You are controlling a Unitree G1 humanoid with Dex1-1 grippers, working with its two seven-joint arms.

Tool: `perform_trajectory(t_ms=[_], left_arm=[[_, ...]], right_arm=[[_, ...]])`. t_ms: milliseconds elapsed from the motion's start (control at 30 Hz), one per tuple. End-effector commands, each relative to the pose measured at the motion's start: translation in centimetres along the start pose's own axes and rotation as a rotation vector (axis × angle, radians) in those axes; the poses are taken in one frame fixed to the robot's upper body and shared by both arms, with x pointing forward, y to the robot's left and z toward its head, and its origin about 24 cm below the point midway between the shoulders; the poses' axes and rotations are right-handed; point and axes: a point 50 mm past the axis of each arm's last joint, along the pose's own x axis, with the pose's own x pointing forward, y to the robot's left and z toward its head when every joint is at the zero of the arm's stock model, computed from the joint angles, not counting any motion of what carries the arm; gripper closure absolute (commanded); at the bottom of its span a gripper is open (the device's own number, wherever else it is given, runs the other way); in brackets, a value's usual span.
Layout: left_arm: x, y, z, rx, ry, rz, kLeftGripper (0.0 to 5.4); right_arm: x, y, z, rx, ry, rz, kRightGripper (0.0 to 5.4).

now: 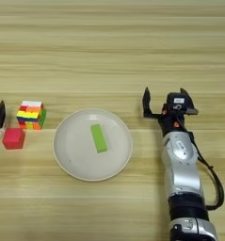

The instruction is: Move the objects on the table

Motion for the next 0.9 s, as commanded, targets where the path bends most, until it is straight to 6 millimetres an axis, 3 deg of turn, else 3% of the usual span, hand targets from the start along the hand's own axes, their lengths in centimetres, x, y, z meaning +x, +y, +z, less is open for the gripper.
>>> perform_trajectory(t_ms=[33, 133, 433, 600, 900], left_arm=[[0.0, 0.2, 0.1, 0.012, -0.001, 0.002, 0.30], [0.0, 0.2, 0.1, 0.011, 0.001, 0.003, 0.02], [-0.1, 0.1, 0.1, 0.016, 0.002, 0.000, 0.02], [0.0, 0.2, 0.1, 0.018, 0.003, 0.002, 0.02], [-0.1, 0.2, 0.1, 0.020, 0.002, 0.003, 0.02]], right_arm=[[0.2, 0.4, 0.3, 0.006, -0.015, 0.015, 0.00], [-0.1, 1.0, 0.7, -0.001, -0.035, 0.050, 0.00], [-3.0, 7.3, 3.6, -0.032, -0.126, 0.354, 0.00], [-5.1, 10.7, 4.3, -0.033, -0.123, 0.542, 0.00], [-6.3, 12.4, 3.2, -0.032, -0.031, 0.664, 0.00]])
